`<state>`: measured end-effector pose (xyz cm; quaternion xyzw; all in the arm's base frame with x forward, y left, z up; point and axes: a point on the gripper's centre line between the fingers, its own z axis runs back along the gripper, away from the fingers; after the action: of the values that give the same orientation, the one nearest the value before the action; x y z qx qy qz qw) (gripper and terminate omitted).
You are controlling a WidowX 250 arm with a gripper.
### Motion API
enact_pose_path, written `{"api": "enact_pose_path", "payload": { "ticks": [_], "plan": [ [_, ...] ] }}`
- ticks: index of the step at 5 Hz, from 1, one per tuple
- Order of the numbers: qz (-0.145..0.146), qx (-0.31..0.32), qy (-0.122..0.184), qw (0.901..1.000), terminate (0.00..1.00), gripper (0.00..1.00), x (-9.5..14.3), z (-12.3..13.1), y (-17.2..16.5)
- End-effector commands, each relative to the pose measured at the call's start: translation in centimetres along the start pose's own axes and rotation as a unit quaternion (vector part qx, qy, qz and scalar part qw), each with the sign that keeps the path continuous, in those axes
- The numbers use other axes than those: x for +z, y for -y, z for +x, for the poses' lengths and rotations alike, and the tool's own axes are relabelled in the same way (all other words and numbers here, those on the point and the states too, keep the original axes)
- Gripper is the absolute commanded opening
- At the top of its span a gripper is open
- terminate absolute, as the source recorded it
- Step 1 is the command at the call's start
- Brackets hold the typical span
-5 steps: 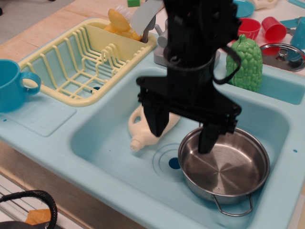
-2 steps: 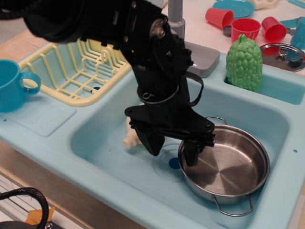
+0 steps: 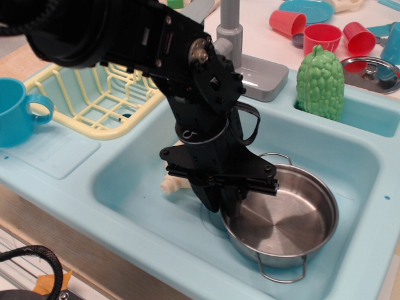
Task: Put pot or pan from sink into drying rack
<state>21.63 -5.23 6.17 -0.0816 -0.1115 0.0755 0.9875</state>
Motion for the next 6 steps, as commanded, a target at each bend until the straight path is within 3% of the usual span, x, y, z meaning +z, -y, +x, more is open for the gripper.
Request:
{"api": "enact_pose_path", "payload": {
  "ticks": [1,2,3,5,6],
  "plan": [
    [0.019,-0.012,0.0,0.9998,0.0,0.0,1.2,0.9,0.4],
    [0.037,-0.004,-0.001,0.9993,0.0,0.0,2.4,0.6,0.8],
    [0.049,0.059,0.023,0.9968,0.0,0.0,4.2,-0.4,1.0],
    [0.046,0.188,0.132,0.9722,0.0,0.0,8.6,-0.3,-0.5],
    [0.046,0.21,0.157,0.9638,0.0,0.0,11.3,1.8,-3.3]
  ]
}}
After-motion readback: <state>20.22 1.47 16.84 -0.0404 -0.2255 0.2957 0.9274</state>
